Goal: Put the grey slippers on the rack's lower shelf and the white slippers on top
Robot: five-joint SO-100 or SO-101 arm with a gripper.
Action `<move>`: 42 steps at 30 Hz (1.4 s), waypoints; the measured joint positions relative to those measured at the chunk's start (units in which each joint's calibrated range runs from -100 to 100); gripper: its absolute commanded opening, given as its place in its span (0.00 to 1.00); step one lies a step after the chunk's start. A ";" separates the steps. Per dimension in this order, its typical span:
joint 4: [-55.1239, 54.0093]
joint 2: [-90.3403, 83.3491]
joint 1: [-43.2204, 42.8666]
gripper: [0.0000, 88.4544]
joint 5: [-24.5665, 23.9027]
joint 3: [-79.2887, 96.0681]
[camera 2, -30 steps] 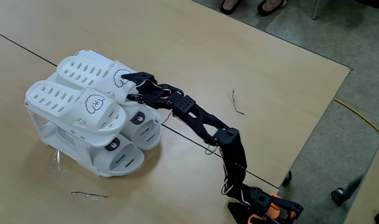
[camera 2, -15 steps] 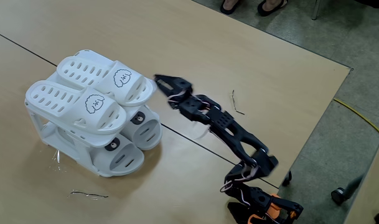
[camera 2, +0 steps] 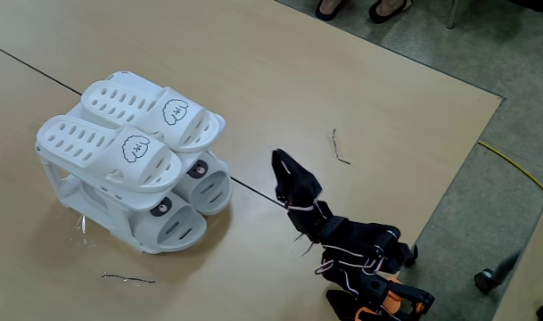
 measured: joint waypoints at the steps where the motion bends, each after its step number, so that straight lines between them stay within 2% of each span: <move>1: -5.41 -0.41 -0.97 0.01 0.00 0.09; 6: -13.91 -7.84 -2.10 0.01 0.00 0.27; 13: -14.85 -35.63 -1.80 0.01 0.00 1.35; 19: -15.36 -49.48 -1.80 0.01 0.00 1.08; 42: -15.36 -51.71 -1.80 0.01 0.00 0.99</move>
